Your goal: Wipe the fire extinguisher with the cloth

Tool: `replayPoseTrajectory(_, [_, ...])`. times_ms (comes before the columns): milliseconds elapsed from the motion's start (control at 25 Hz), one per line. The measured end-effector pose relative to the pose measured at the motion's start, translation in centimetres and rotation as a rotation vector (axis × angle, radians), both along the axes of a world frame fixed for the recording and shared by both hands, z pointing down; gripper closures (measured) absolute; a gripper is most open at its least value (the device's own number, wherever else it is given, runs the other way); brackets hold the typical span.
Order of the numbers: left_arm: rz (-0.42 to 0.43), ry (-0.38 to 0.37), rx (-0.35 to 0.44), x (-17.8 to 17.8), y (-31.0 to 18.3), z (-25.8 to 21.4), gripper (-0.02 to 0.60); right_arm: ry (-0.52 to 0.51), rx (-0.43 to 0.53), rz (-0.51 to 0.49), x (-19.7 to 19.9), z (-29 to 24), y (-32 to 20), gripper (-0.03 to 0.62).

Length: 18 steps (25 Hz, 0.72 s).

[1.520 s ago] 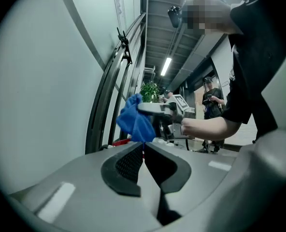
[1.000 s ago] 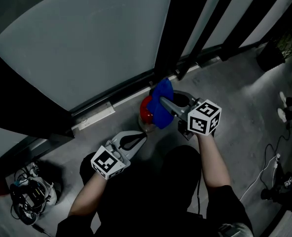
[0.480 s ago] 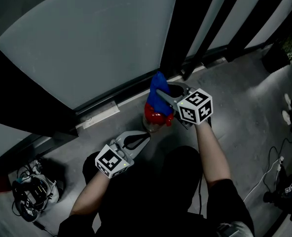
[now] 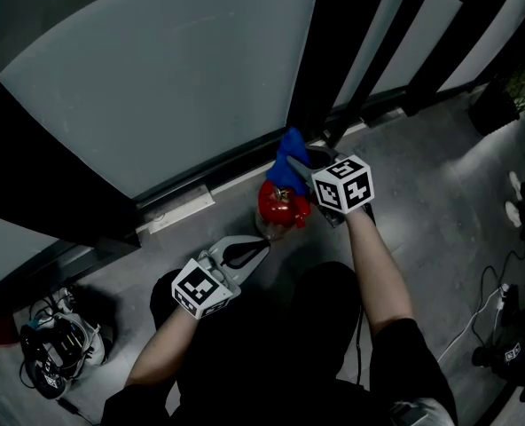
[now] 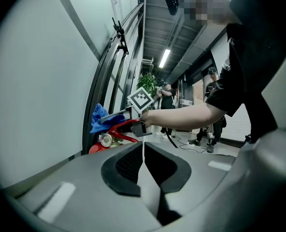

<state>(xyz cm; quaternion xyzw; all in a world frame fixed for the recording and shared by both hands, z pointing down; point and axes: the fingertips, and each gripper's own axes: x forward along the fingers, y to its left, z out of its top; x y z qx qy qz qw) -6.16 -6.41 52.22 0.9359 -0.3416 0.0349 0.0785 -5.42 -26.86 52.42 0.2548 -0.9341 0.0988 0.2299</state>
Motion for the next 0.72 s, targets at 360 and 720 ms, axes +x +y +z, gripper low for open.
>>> replayPoseTrajectory(360, [-0.003,-0.004,0.013,0.1,-0.3,-0.6,0.564,-0.169,0.078,0.222,8.1,-4.2,-1.5,0.487])
replayPoseTrajectory(720, [-0.004,-0.022,-0.006,0.7,-0.5,-0.9,0.565,-0.298,-0.09,0.112,5.1,-2.3,-1.6,0.487])
